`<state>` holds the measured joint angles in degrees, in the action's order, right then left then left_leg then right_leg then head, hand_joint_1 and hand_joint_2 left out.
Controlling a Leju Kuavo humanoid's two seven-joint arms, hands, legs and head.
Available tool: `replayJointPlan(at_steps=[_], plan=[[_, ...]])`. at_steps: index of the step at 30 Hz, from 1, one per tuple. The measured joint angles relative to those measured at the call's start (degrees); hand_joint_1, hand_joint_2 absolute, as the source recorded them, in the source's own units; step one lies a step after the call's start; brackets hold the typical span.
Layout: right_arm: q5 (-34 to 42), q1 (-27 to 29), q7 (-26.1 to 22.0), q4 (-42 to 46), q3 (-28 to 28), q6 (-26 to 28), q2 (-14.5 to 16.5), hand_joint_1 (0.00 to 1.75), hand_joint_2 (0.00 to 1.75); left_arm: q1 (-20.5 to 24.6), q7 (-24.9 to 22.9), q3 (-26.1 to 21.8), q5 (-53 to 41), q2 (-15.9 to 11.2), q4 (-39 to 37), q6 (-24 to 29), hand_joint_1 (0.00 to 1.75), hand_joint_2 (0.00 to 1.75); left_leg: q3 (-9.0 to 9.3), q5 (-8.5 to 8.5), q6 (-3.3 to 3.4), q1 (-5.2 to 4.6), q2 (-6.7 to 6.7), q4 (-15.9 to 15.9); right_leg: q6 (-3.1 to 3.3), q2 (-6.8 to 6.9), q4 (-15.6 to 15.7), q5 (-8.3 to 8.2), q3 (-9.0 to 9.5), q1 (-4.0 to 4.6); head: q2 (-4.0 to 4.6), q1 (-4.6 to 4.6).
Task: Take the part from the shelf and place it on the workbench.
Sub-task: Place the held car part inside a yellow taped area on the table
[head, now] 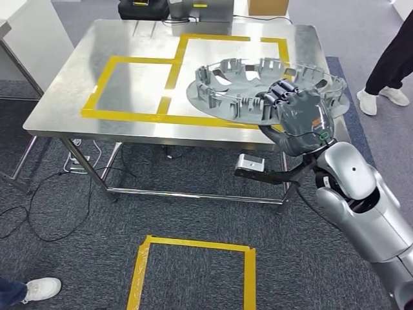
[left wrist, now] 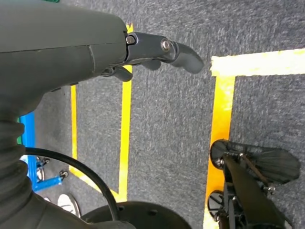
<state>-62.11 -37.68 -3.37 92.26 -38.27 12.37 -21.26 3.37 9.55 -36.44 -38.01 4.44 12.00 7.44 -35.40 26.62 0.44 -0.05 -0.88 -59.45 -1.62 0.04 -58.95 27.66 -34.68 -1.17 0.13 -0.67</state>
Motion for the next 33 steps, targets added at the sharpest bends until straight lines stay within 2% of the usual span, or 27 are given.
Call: replayJointPlan(at_steps=[2, 5, 6, 7, 8, 9, 11, 12, 13, 17, 19, 21, 22, 23, 24, 25, 27, 28, 29, 33], plan=[[0.0, 0.0, 0.0, 0.0, 0.0, 0.0, 0.0, 1.75, 1.75, 0.0, 0.0, 0.0, -0.1, -0.1, 0.0, 0.0, 0.0, 1.75, -1.22, 2.02, -0.62, 0.11, 0.15, -3.0, 0.63, 0.17, 0.2, -0.06, 0.19, -0.24, 0.0, 0.17], [-0.1, 0.0, 0.1, 0.0, 0.0, 0.0, 0.0, 1.75, 1.75, 0.0, 0.0, 0.0, -0.3, 0.0, 0.0, 0.0, 0.0, 1.75, -5.75, 6.49, -1.27, 0.37, 0.29, -13.2, 1.08, 0.24, 0.2, 0.03, 0.29, -0.22, 0.0, 0.36], [-0.1, 0.0, 0.0, 0.0, 0.0, 0.0, 0.0, 1.75, 1.75, -0.1, 0.0, 0.0, -0.3, 0.0, 0.0, 0.0, 0.0, 1.75, -6.79, 7.07, -1.33, 0.39, 0.3, -15.4, 1.12, 0.22, 0.2, 0.06, 0.32, -0.21, 0.0, 0.39], [-0.1, 0.0, 0.0, 0.0, 0.0, 0.0, 0.0, 1.75, 1.75, -0.1, 0.0, 0.0, -0.3, 0.0, 0.0, 0.0, 0.0, 1.75, -7.13, 6.81, -1.31, 0.4, 0.3, -16.0, 1.14, 0.2, 0.2, 0.09, 0.38, -0.2, 0.0, 0.4], [-0.1, 0.1, 0.0, 0.0, 0.0, 0.0, 0.0, 1.75, 1.75, -0.1, 0.0, 0.0, -0.3, 0.0, 0.0, 0.0, 0.0, 1.75, -6.75, 5.77, -1.22, 0.4, 0.3, -15.0, 1.14, 0.18, 0.2, 0.13, 0.47, -0.18, 0.0, 0.4], [-0.1, 0.1, -0.1, 0.0, 0.0, 0.0, 0.0, 1.75, 1.75, 0.0, 0.0, 0.0, -0.4, 0.0, 0.0, 0.0, 0.0, 1.75, -5.75, 4.09, -1.05, 0.39, 0.31, -12.7, 1.13, 0.16, 0.2, 0.2, 0.59, -0.16, 0.0, 0.4], [-0.1, 0.2, -0.1, 0.0, 0.0, 0.0, 0.0, 1.75, 1.75, 0.0, 0.0, 0.0, -0.4, 0.0, 0.0, 0.0, 0.0, 1.75, -2.7, 0.35, -0.49, 0.27, 0.32, -5.8, 0.93, 0.13, 0.2, 0.39, 0.84, -0.03, 0.0, 0.39], [-0.1, 0.1, -0.1, 0.0, 0.0, 0.0, 0.0, 1.75, 1.75, 0.0, 0.0, 0.0, -0.4, -0.1, 0.0, 0.0, 0.0, 1.75, -1.4, -0.54, -0.21, 0.17, 0.33, -2.8, 0.72, 0.12, 0.2, 0.47, 0.84, 0.07, 0.0, 0.38], [-0.1, 0.1, -0.1, 0.0, 0.0, 0.0, 0.0, 1.75, 1.75, 0.0, 0.0, 0.0, -0.5, -0.1, 0.0, 0.0, 0.0, 1.75, -0.65, -0.76, 0.0, 0.06, 0.34, -1.1, 0.46, 0.12, 0.2, 0.48, 0.75, 0.15, 0.0, 0.34], [-0.1, 0.1, -0.1, 0.1, 0.1, 0.0, 0.0, 1.75, 1.75, 0.0, 0.0, 0.0, -0.6, 0.0, 0.0, 0.0, 0.0, 1.75, -0.08, -0.42, 0.74, 0.11, 0.25, 0.4, -0.78, 0.2, 0.0, 0.96, 0.27, 0.04, 0.0, 0.3], [-0.1, 0.1, -0.1, 0.1, 0.1, 0.0, 0.0, 1.75, 1.75, 0.0, 0.0, 0.0, -0.7, 0.0, 0.0, 0.0, 0.0, 1.75, 0.21, -0.61, 1.29, 0.32, 0.25, 0.9, -1.12, 0.12, -3.8, 3.27, -1.64, 0.0, 0.0, 0.13], [-0.1, 0.1, -0.2, 0.1, 0.1, 0.1, 0.0, 1.75, 1.75, 0.1, 0.1, 0.0, -0.9, 0.0, 0.0, 0.0, 0.0, 1.75, 0.21, -0.53, 1.62, 0.21, 0.23, 0.9, -1.26, 0.06, -11.3, 6.37, -5.33, 0.05, 0.0, 0.0], [-0.1, 0.3, -0.2, 0.1, 0.1, 0.1, 0.0, 1.75, 1.75, 0.1, 0.1, 0.0, -0.9, 0.0, 0.0, 0.0, 0.0, 1.75, 0.24, -0.49, 1.67, 0.16, 0.21, 0.9, -1.31, 0.06, -13.9, 6.93, -6.78, 0.06, 0.0, -0.01], [-0.1, 0.4, -0.2, 0.1, 0.1, 0.1, 0.0, 1.75, 1.75, 0.1, 0.1, 0.0, -0.9, 0.1, 0.0, 0.0, 0.0, 1.75, 0.28, -0.44, 1.7, 0.12, 0.17, 0.8, -1.33, 0.06, -15.1, 6.6, -7.57, 0.07, 0.0, -0.02], [-0.1, 0.5, -0.2, 0.1, 0.1, 0.1, 0.0, 1.75, 1.75, 0.1, 0.1, 0.0, -0.9, 0.1, 0.0, 0.0, 0.0, 1.75, 0.35, -0.39, 1.7, 0.1, 0.12, 0.8, -1.26, 0.06, -13.6, 5.1, -7.09, 0.07, 0.0, -0.02], [-0.1, 0.6, -0.1, 0.1, 0.1, 0.1, 0.0, 1.75, 1.75, 0.0, 0.1, 0.0, -0.9, 0.1, 0.0, 0.0, 0.0, 1.75, 0.44, -0.29, 1.64, 0.1, 0.07, 0.8, -1.15, 0.06, -10.1, 2.85, -5.58, 0.07, 0.0, -0.03], [-0.1, 0.7, -0.2, 0.1, 0.1, 0.1, 0.0, 1.75, 1.75, 0.0, 0.1, 0.0, -1.0, 0.2, 0.0, 0.0, 0.0, 1.75, 0.38, -0.05, 1.36, -0.04, 0.01, 0.5, -0.82, 0.03, -2.9, 0.0, -2.07, 0.17, 0.0, 0.02], [-0.1, 0.7, -0.2, 0.1, 0.1, 0.1, 0.0, 1.75, 1.75, 0.0, 0.1, 0.0, -1.0, 0.2, 0.0, 0.0, 0.0, 1.75, 0.26, -0.01, 1.16, -0.13, 0.01, 0.3, -0.65, 0.0, -0.7, -0.45, -0.94, 0.25, 0.0, 0.04], [-0.1, 0.7, -0.2, 0.1, 0.1, 0.2, 0.0, 1.75, 1.75, 0.0, 0.0, 0.0, -1.0, 0.2, 0.0, 0.0, 0.0, 1.75, 0.14, -0.02, 0.98, -0.2, 0.02, 0.3, -0.48, -0.03, -0.1, -0.2, -0.49, 0.36, 0.0, 0.05], [-0.1, 0.8, -0.1, 0.1, 0.1, 0.2, 0.0, 1.75, 1.75, 0.0, 0.0, 0.0, -1.0, 0.0, 0.0, 0.0, 0.0, 1.75, 0.04, 0.47, 0.09, -0.15, 0.09, 0.0, 0.45, 0.07, 0.5, -0.38, -0.02, 0.07, 0.0, 0.06]])
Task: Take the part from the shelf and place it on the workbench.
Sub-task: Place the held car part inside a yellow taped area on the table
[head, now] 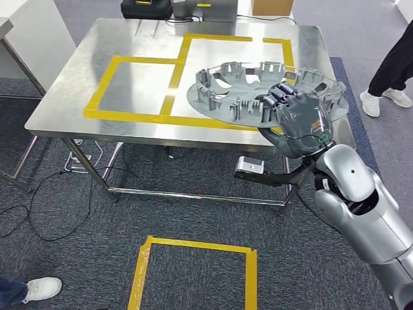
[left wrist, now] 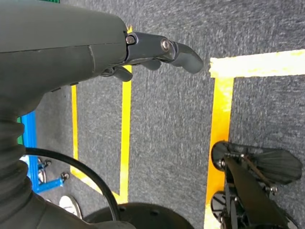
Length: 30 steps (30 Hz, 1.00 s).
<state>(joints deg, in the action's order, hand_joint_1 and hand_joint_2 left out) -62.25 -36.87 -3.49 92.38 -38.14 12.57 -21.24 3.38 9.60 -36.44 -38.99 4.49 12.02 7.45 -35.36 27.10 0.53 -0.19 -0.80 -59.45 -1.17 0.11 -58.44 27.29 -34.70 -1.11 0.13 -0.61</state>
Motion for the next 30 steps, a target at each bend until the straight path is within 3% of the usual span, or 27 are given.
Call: replayJointPlan(at_steps=[1, 4, 5, 6, 7, 9, 11, 14, 16, 17, 19, 20, 21, 22, 23, 25, 27, 30], plan=[[0.0, 0.0, 0.0, 0.0, 0.0, 0.0, 0.0, 1.75, 1.75, 0.0, 0.0, 0.0, 0.0, 0.0, 0.0, 0.0, 0.0, 1.75, -0.48, 0.8, -0.25, 0.05, 0.05, -1.1, 0.24, 0.09, 0.1, -0.02, 0.15, -0.13, 0.0, 0.07], [-0.1, 0.1, 0.1, 0.0, 0.1, 0.0, 0.0, 1.75, 1.75, -0.1, 0.0, 0.0, -0.2, 0.1, 0.0, 0.0, 0.0, 1.75, -5.26, 5.69, -1.05, 0.44, 0.19, -11.7, 0.77, 0.19, 0.1, 0.19, 0.33, -0.13, 0.0, 0.29], [-0.1, 0.1, 0.1, 0.0, 0.1, 0.0, 0.0, 1.75, 1.75, -0.1, 0.0, 0.0, -0.3, 0.1, 0.0, 0.0, 0.0, 1.75, -6.79, 6.61, -1.22, 0.57, 0.21, -14.9, 0.83, 0.17, 0.1, 0.25, 0.41, -0.12, 0.0, 0.27], [-0.1, 0.2, 0.0, 0.0, 0.1, 0.0, 0.0, 1.75, 1.75, -0.1, 0.0, 0.0, -0.3, 0.1, 0.0, 0.0, 0.0, 1.75, -7.12, 6.12, -1.26, 0.62, 0.23, -15.4, 0.84, 0.13, 0.1, 0.31, 0.52, -0.13, 0.0, 0.28], [-0.1, 0.2, 0.0, 0.0, 0.0, 0.0, 0.0, 1.75, 1.75, -0.1, 0.0, 0.0, -0.4, 0.1, 0.0, 0.0, 0.0, 1.75, -6.87, 4.91, -1.25, 0.67, 0.24, -14.7, 0.82, 0.07, 0.1, 0.4, 0.68, -0.13, 0.0, 0.28], [-0.1, 0.3, 0.0, 0.0, 0.0, 0.0, 0.0, 1.75, 1.75, -0.1, 0.0, 0.0, -0.5, 0.0, 0.0, 0.0, 0.0, 1.75, -3.77, 0.67, -0.88, 0.68, 0.26, -7.6, 0.59, -0.02, 0.1, 0.66, 1.12, -0.13, 0.0, 0.26], [-0.1, 0.3, 0.0, 0.0, 0.0, 0.0, 0.0, 1.75, 1.75, 0.0, 0.0, 0.0, -0.6, 0.0, 0.0, 0.0, 0.0, 1.75, -0.94, -1.4, -0.43, 0.48, 0.29, -1.3, 0.09, -0.07, 0.0, 0.9, 1.24, 0.04, 0.0, 0.23], [-0.2, 0.2, -0.1, 0.0, 0.0, 0.0, 0.0, 1.75, 1.75, 0.0, 0.2, 0.0, -0.6, 0.0, 0.0, -0.1, 0.0, 1.75, -0.28, -0.77, 0.17, 0.17, 0.27, 0.2, -0.92, -0.03, 0.1, 1.01, 1.15, 0.05, 0.0, 0.18], [-0.2, 0.2, -0.2, 0.0, 0.0, 0.0, 0.0, 1.75, 1.75, 0.0, 0.3, 0.0, -0.7, 0.0, 0.0, -0.2, 0.0, 1.75, 0.07, -0.92, 0.81, 0.33, 0.24, 0.7, -1.46, -0.02, -0.9, 1.91, 0.5, -0.04, 0.0, 0.07], [-0.2, 0.2, -0.3, 0.0, 0.0, -0.1, 0.0, 1.75, 1.75, 0.0, 0.3, 0.0, -0.7, 0.0, 0.0, -0.2, 0.0, 1.75, 0.25, -1.01, 1.12, 0.47, 0.24, 1.0, -1.62, -0.04, -3.0, 3.04, -0.61, -0.06, 0.0, -0.05], [-0.2, 0.3, -0.4, -0.1, -0.1, -0.1, 0.0, 1.75, 1.75, 0.1, 0.3, 0.0, -0.8, 0.0, 0.0, -0.2, 0.0, 1.75, 0.38, -0.98, 1.55, 0.53, 0.24, 1.1, -1.85, -0.07, -10.3, 6.1, -4.55, -0.08, 0.0, -0.22], [-0.2, 0.3, -0.4, -0.1, -0.1, -0.1, 0.0, 1.75, 1.75, 0.1, 0.3, 0.0, -0.8, 0.0, 0.0, -0.3, 0.0, 1.75, 0.42, -0.9, 1.63, 0.5, 0.23, 1.1, -1.96, -0.07, -13.7, 7.06, -6.57, -0.08, 0.0, -0.22], [-0.2, 0.4, -0.4, -0.2, -0.1, -0.1, 0.0, 1.75, 1.75, 0.1, 0.3, 0.0, -0.8, 0.1, 0.0, -0.3, 0.0, 1.75, 0.51, -0.8, 1.68, 0.47, 0.2, 1.0, -2.06, -0.07, -15.6, 6.99, -7.89, -0.07, 0.0, -0.22], [-0.2, 0.5, -0.3, -0.2, -0.2, -0.1, 0.0, 1.75, 1.75, 0.1, 0.3, 0.0, -0.8, 0.1, 0.0, -0.3, 0.0, 1.75, 0.67, -0.64, 1.67, 0.46, 0.16, 1.0, -2.08, -0.06, -15.2, 5.8, -8.17, -0.07, 0.0, -0.23], [-0.2, 0.6, -0.3, -0.2, -0.2, -0.1, 0.0, 1.75, 1.75, 0.0, 0.3, 0.0, -0.8, 0.1, 0.0, -0.3, 0.0, 1.75, 0.92, -0.43, 1.6, 0.46, 0.11, 1.0, -2.03, -0.04, -12.5, 3.62, -7.25, -0.08, 0.0, -0.24], [-0.2, 0.7, -0.3, -0.2, -0.2, -0.1, 0.0, 1.75, 1.75, 0.0, 0.3, 0.0, -0.8, 0.2, 0.0, -0.4, 0.0, 1.75, 1.34, 0.11, 1.21, 0.33, 0.04, 0.9, -1.76, -0.01, -5.1, -0.35, -3.89, -0.03, 0.0, -0.24], [-0.2, 0.7, -0.3, -0.2, -0.2, 0.0, 0.0, 1.75, 1.75, 0.1, 0.3, 0.0, -0.9, 0.2, 0.0, -0.4, 0.0, 1.75, 1.36, 0.45, 0.69, 0.11, 0.0, 0.6, -1.27, -0.02, -0.9, -1.14, -1.66, 0.09, 0.0, -0.18], [-0.3, 0.9, -0.3, -0.3, -0.2, 0.0, 0.0, 1.75, 1.75, 0.1, 0.3, 0.0, -1.2, 0.1, 0.0, -0.4, 0.0, 1.75, 1.45, 0.78, -0.04, 0.08, 0.03, 0.5, -0.36, -0.1, -0.2, -0.48, -1.0, 0.08, 0.0, -0.07]])
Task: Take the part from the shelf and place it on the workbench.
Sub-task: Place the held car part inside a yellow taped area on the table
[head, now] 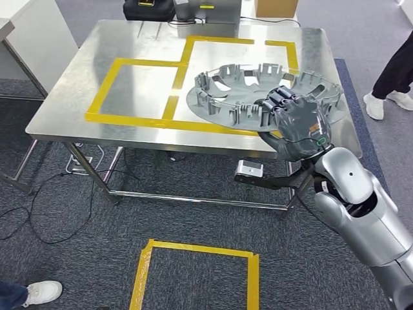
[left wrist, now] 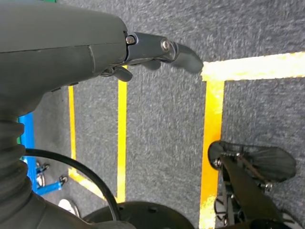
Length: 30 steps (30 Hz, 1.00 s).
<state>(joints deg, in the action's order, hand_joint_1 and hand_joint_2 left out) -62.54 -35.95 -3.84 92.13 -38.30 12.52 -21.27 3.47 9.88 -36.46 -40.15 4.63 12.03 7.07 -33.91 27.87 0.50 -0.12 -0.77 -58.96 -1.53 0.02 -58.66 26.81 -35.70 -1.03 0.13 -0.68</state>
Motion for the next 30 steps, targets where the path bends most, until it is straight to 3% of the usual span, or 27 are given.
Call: replayJointPlan(at_steps=[2, 5, 6, 7, 8, 10, 11, 12, 15, 17, 20, 21, 22, 23, 25, 26, 27, 30], plan=[[0.0, 0.1, 0.1, 0.0, 0.0, 0.0, 0.0, 1.75, 1.75, 0.0, 0.0, 0.0, -0.1, 0.0, 0.0, 0.0, 0.0, 1.75, -0.97, 1.51, -0.65, 0.11, 0.13, -2.6, 0.71, 0.12, 0.2, 0.24, 0.57, -0.23, 0.0, 0.17], [-0.1, 0.1, 0.1, -0.1, 0.0, 0.0, 0.0, 1.75, 1.75, -0.1, 0.0, 0.0, -0.1, 0.0, 0.0, 0.0, 0.0, 1.75, -6.32, 5.6, -1.28, 0.39, 0.27, -13.1, 1.33, 0.17, 0.2, 0.8, 1.27, -0.24, 0.0, 0.37], [-0.2, 0.1, 0.1, -0.1, -0.1, 0.0, 0.0, 1.75, 1.75, -0.1, 0.0, 0.0, -0.1, 0.0, 0.0, 0.0, 0.0, 1.75, -7.82, 5.89, -1.32, 0.42, 0.28, -15.5, 1.38, 0.12, 0.2, 1.03, 1.54, -0.22, 0.0, 0.38], [-0.2, 0.2, 0.0, -0.1, -0.1, 0.0, 0.0, 1.75, 1.75, -0.1, 0.0, 0.0, -0.1, 0.0, 0.0, 0.0, 0.0, 1.75, -8.41, 5.0, -1.27, 0.42, 0.28, -15.9, 1.35, 0.06, 0.2, 1.3, 1.91, -0.22, 0.0, 0.38], [-0.2, 0.2, 0.0, -0.2, -0.1, 0.0, 0.0, 1.75, 1.75, -0.1, 0.0, 0.0, -0.1, 0.0, 0.0, 0.0, 0.0, 1.75, -7.92, 2.95, -1.11, 0.4, 0.28, -13.9, 1.28, 0.0, 0.2, 1.62, 2.4, -0.21, 0.0, 0.37], [-0.2, 0.2, 0.0, -0.2, -0.1, 0.0, 0.0, 1.75, 1.75, -0.2, 0.0, 0.0, -0.1, -0.1, 0.0, 0.0, 0.0, 1.75, -5.19, -1.67, -0.57, 0.27, 0.28, -6.8, 1.0, -0.04, 0.3, 2.33, 3.43, -0.15, 0.0, 0.34], [-0.2, 0.2, 0.0, -0.2, -0.1, 0.0, 0.0, 1.75, 1.75, -0.2, 0.0, 0.0, -0.1, -0.1, 0.0, 0.0, 0.0, 1.75, -3.86, -2.89, -0.27, 0.13, 0.29, -3.6, 0.77, -0.07, 0.3, 2.64, 3.73, -0.08, 0.0, 0.32], [-0.2, 0.1, 0.0, -0.2, -0.1, 0.0, 0.0, 1.75, 1.75, -0.1, 0.0, 0.0, -0.1, -0.1, 0.0, 0.0, 0.0, 1.75, -3.05, -3.06, -0.02, -0.01, 0.3, -1.8, 0.49, -0.08, 0.3, 2.84, 3.81, -0.03, 0.0, 0.3], [-0.2, 0.1, 0.0, -0.1, -0.1, 0.0, 0.0, 1.75, 1.75, -0.1, 0.0, 0.0, -0.1, -0.1, 0.0, 0.1, 0.0, 1.75, -2.27, -2.07, 0.65, -0.08, 0.28, -0.2, -0.46, -0.01, 0.5, 3.23, 3.69, -0.04, 0.0, 0.34], [-0.2, 0.1, 0.0, -0.1, 0.0, -0.1, 0.0, 1.75, 1.75, -0.2, 0.0, 0.0, -0.2, 0.0, 0.0, 0.1, 0.0, 1.75, -1.63, -1.96, 1.21, 0.2, 0.23, 0.4, -0.96, 0.02, -1.3, 4.42, 2.7, -0.06, 0.0, 0.27], [-0.1, 0.2, 0.0, -0.2, -0.1, -0.1, 0.0, 1.75, 1.75, -0.1, 0.0, 0.0, -0.3, 0.0, 0.0, 0.1, 0.0, 1.75, -1.15, -1.49, 1.82, 0.29, 0.2, 0.6, -1.24, -0.02, -11.6, 8.13, -3.36, -0.06, 0.0, 0.13], [-0.1, 0.3, 0.0, -0.2, -0.1, -0.1, 0.0, 1.75, 1.75, -0.1, 0.0, 0.0, -0.4, 0.1, 0.0, 0.1, 0.0, 1.75, -0.95, -1.25, 1.89, 0.27, 0.18, 0.6, -1.32, -0.02, -14.4, 8.56, -5.4, -0.06, 0.0, 0.14], [-0.1, 0.3, 0.0, -0.2, -0.2, -0.1, 0.0, 1.75, 1.75, -0.1, 0.0, 0.0, -0.4, 0.1, 0.0, 0.1, 0.0, 1.75, -0.62, -0.94, 1.89, 0.26, 0.14, 0.5, -1.36, -0.01, -15.4, 7.79, -6.54, -0.07, 0.0, 0.14], [-0.1, 0.4, 0.0, -0.3, -0.2, -0.1, 0.0, 1.75, 1.75, -0.2, 0.0, 0.0, -0.5, 0.1, 0.0, 0.1, 0.0, 1.75, -0.12, -0.55, 1.82, 0.27, 0.08, 0.5, -1.34, 0.0, -14.1, 5.75, -6.55, -0.08, 0.0, 0.12], [-0.1, 0.5, 0.0, -0.4, -0.3, -0.1, 0.0, 1.75, 1.75, -0.3, 0.0, 0.0, -0.6, 0.2, 0.0, 0.1, 0.0, 1.75, 1.1, 0.39, 1.51, 0.28, -0.03, 0.5, -1.18, 0.06, -7.1, 0.59, -4.15, -0.08, 0.0, 0.14], [-0.1, 0.5, 0.0, -0.5, -0.3, -0.1, 0.0, 1.75, 1.75, -0.3, 0.0, -0.1, -0.6, 0.3, 0.0, 0.1, 0.0, 1.75, 1.5, 0.8, 1.26, 0.21, -0.06, 0.4, -1.04, 0.06, -3.8, -0.94, -2.66, 0.0, 0.0, 0.18], [-0.2, 0.4, 0.0, -0.5, -0.3, -0.1, 0.0, 1.75, 1.75, -0.2, 0.0, -0.1, -0.7, 0.3, 0.0, 0.1, 0.0, 1.75, 1.63, 1.08, 1.01, 0.14, -0.06, 0.3, -0.78, 0.05, -1.7, -1.21, -1.51, 0.09, 0.0, 0.17], [-0.2, 0.4, 0.0, -0.6, -0.4, -0.2, 0.0, 1.75, 1.75, 0.0, -0.1, -0.2, -0.9, 0.2, 0.0, 0.4, 0.0, 1.75, 1.48, 1.47, 0.46, 0.04, -0.01, 0.1, 0.12, -0.05, -0.3, 0.06, -0.25, 0.2, 0.0, 0.2]])
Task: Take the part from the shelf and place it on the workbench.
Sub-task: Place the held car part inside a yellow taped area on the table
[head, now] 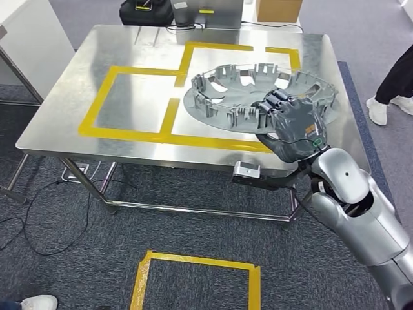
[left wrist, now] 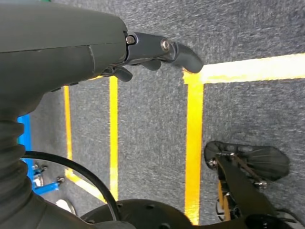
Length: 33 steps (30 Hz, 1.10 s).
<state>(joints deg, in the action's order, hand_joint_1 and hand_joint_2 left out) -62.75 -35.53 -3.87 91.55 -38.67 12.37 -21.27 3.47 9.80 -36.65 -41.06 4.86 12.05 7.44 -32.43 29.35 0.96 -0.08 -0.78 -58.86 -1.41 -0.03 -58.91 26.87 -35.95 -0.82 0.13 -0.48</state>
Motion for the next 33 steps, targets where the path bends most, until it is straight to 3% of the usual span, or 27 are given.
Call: replayJointPlan(at_steps=[2, 3, 5, 6, 7, 8, 10, 12, 17, 18, 20, 22, 23, 24, 26, 27, 28, 31, 33], plan=[[0.0, 0.2, 0.1, -0.1, 0.0, -0.1, 0.0, 1.75, 1.75, 0.0, -0.2, -0.1, -0.2, 0.0, 0.0, 0.4, 0.0, 1.75, -0.61, 0.99, -0.57, 0.08, 0.11, -1.6, 0.52, 0.08, 0.2, 0.25, 0.44, -0.21, 0.0, 0.08], [0.0, 0.2, 0.2, -0.2, 0.0, -0.2, 0.0, 1.75, 1.75, 0.0, -0.2, -0.1, -0.3, 0.0, 0.0, 0.7, 0.0, 1.75, -1.78, 2.16, -0.94, 0.18, 0.18, -4.0, 0.81, 0.15, 0.3, 0.4, 0.73, -0.34, 0.0, 0.12], [-0.1, 0.4, 0.2, -0.5, -0.2, -0.4, 0.1, 1.75, 1.75, 0.0, -0.2, -0.2, -0.6, 0.1, 0.0, 0.9, 0.0, 1.75, -5.69, 5.0, -1.5, 0.4, 0.3, -11.5, 1.25, 0.21, 0.3, 0.81, 1.17, -0.34, 0.0, 0.22], [-0.1, 0.4, 0.2, -0.7, -0.3, -0.6, 0.3, 1.75, 1.75, 0.0, -0.2, -0.2, -0.7, 0.1, 0.0, 1.0, 0.0, 1.75, -7.59, 5.75, -1.63, 0.48, 0.31, -14.7, 1.33, 0.18, 0.3, 1.01, 1.42, -0.33, 0.0, 0.22], [-0.1, 0.5, 0.2, -0.9, -0.5, -0.8, 0.4, 1.75, 1.75, 0.0, -0.2, -0.2, -0.9, 0.1, 0.0, 1.1, 0.0, 1.75, -8.77, 5.41, -1.66, 0.5, 0.32, -16.3, 1.35, 0.12, 0.3, 1.24, 1.73, -0.33, 0.0, 0.22], [-0.1, 0.5, 0.2, -1.1, -0.6, -1.0, 0.6, 1.75, 1.75, 0.0, -0.1, -0.2, -1.0, 0.1, 0.0, 1.1, 0.0, 1.75, -8.99, 3.85, -1.58, 0.51, 0.33, -15.7, 1.3, 0.04, 0.3, 1.5, 2.12, -0.33, 0.0, 0.24], [-0.2, 0.5, 0.2, -1.5, -1.0, -1.5, 1.3, 1.75, 1.75, 0.1, 0.0, -0.2, -1.4, 0.1, 0.0, 1.1, 0.0, 1.75, -7.01, -1.31, -1.13, 0.46, 0.33, -9.3, 1.08, -0.05, 0.3, 2.11, 3.05, -0.33, 0.0, 0.21], [-0.3, 0.4, 0.2, -2.0, -1.5, -2.0, 2.1, 1.75, 1.75, 0.2, 0.0, -0.2, -1.6, 0.1, 0.0, 1.0, 0.0, 1.75, -4.83, -4.13, -0.67, 0.2, 0.33, -3.4, 0.62, -0.14, 0.3, 2.56, 3.5, -0.17, 0.0, 0.23], [-0.6, -0.6, 0.2, -4.1, -2.5, -3.1, 4.0, 1.75, 1.75, 0.8, 0.0, -0.2, -2.4, 0.3, 0.0, 0.8, 0.0, 1.75, -3.58, -3.18, 0.37, 0.28, 0.22, -0.4, -0.71, 0.08, -0.5, 3.48, 2.51, -0.02, 0.0, 0.18], [-0.6, -0.9, 0.2, -4.9, -2.9, -3.4, 4.5, 1.75, 1.75, 0.9, 0.0, -0.2, -2.6, 0.3, 0.0, 0.7, 0.0, 1.75, -3.36, -3.25, 0.6, 0.43, 0.22, -0.1, -0.85, 0.07, -2.5, 4.56, 1.49, -0.03, 0.0, 0.09], [-0.9, -1.4, 0.4, -7.1, -3.7, -4.0, 5.9, 1.75, 1.75, 1.3, 0.0, -0.1, -3.2, 0.4, 0.0, 0.3, 0.0, 1.75, -3.23, -3.21, 0.96, 0.49, 0.23, 0.0, -1.05, 0.06, -9.7, 7.52, -2.34, -0.07, 0.0, -0.09], [-1.2, -1.9, 1.0, -9.7, -4.7, -4.3, 7.4, 1.75, 1.75, 1.7, 0.0, -0.1, -3.7, 0.6, 0.0, -0.1, 0.0, 1.75, -3.16, -3.12, 1.07, 0.45, 0.18, 0.0, -1.21, 0.06, -15.4, 8.6, -5.75, -0.08, 0.0, -0.1], [-1.2, -2.1, 1.3, -11.1, -5.1, -4.4, 8.3, 1.75, 1.75, 1.8, -0.1, -0.1, -4.0, 0.7, 0.0, -0.3, 0.0, 1.75, -3.08, -3.08, 1.06, 0.46, 0.14, -0.1, -1.23, 0.07, -15.3, 7.56, -6.16, -0.08, 0.0, -0.11], [-1.1, -2.4, 1.6, -12.5, -5.4, -4.5, 9.2, 1.75, 1.75, 1.9, -0.1, 0.0, -4.4, 0.8, 0.0, -0.4, 0.0, 1.75, -2.96, -3.0, 1.02, 0.46, 0.09, -0.1, -1.16, 0.09, -13.0, 5.54, -5.46, -0.09, 0.0, -0.1], [-0.9, -3.1, 2.4, -15.4, -5.9, -4.5, 11.1, 1.75, 1.75, 2.1, -0.2, 0.1, -5.0, 1.0, 0.0, -0.7, 0.0, 1.75, -2.84, -2.75, 0.72, 0.36, 0.02, -0.2, -0.91, 0.11, -5.6, 1.41, -2.27, -0.04, 0.0, -0.11], [-0.7, -3.7, 2.7, -16.9, -6.0, -4.5, 12.1, 1.75, 1.75, 2.2, -0.2, 0.1, -5.3, 1.1, 0.0, -0.8, 0.0, 1.75, -2.94, -2.65, 0.5, 0.26, 0.01, -0.4, -0.7, 0.09, -2.5, 0.43, -0.86, 0.0, 0.0, -0.1], [-0.7, -4.3, 3.1, -18.5, -6.1, -4.4, 13.0, 1.75, 1.75, 2.4, -0.2, 0.2, -5.6, 1.2, 0.0, -1.0, 0.0, 1.75, -3.08, -2.65, 0.22, 0.16, 0.04, -0.5, -0.5, 0.04, -0.8, 0.2, -0.04, 0.08, 0.0, -0.04], [-0.6, -5.9, 3.9, -23.5, -6.1, -4.1, 15.6, 1.75, 1.75, 2.9, -0.3, 0.3, -6.2, 1.3, 0.1, -1.3, 0.0, 1.75, -3.27, -2.71, -0.6, 0.15, 0.14, -0.6, 0.31, -0.04, -0.1, 0.45, 0.34, 0.07, 0.0, 0.05], [-0.6, -7.0, 4.4, -26.4, -5.9, -3.8, 17.0, 1.75, 1.75, 3.1, -0.2, 0.3, -6.4, 1.4, 0.1, -1.4, 0.0, 1.75, -4.03, -1.27, -1.2, 0.23, 0.21, -2.7, 0.93, 0.1, 0.1, 0.36, 0.68, -0.17, 0.0, 0.16]])
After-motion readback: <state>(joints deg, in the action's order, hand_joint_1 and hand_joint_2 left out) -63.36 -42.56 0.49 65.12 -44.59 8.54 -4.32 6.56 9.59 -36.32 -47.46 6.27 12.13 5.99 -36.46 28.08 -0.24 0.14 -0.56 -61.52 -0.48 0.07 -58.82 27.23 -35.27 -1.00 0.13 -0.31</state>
